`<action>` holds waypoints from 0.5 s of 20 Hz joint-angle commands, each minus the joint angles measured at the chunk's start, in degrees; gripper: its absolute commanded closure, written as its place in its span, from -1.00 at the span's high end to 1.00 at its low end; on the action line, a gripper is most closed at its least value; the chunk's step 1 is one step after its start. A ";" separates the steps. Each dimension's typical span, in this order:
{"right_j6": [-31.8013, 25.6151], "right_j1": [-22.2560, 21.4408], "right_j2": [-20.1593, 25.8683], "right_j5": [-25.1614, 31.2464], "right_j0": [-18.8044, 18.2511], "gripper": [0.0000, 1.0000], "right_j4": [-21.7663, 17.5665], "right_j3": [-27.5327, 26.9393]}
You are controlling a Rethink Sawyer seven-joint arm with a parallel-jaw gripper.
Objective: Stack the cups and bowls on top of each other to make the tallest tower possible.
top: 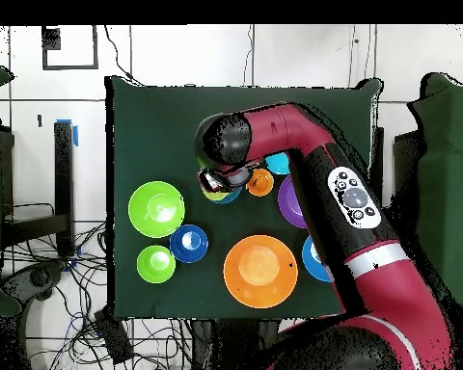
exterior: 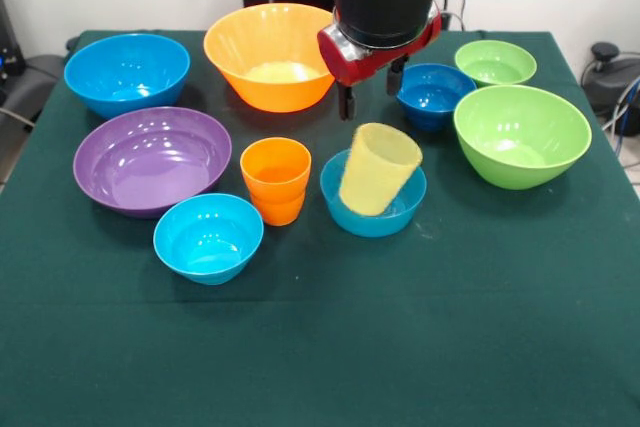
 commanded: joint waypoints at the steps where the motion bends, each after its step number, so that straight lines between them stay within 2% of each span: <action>1: -15.26 0.54 0.00 -5.22 1.04 1.00 -5.75 2.47; 10: -14.36 -0.26 0.05 -5.45 0.77 1.00 -5.50 3.25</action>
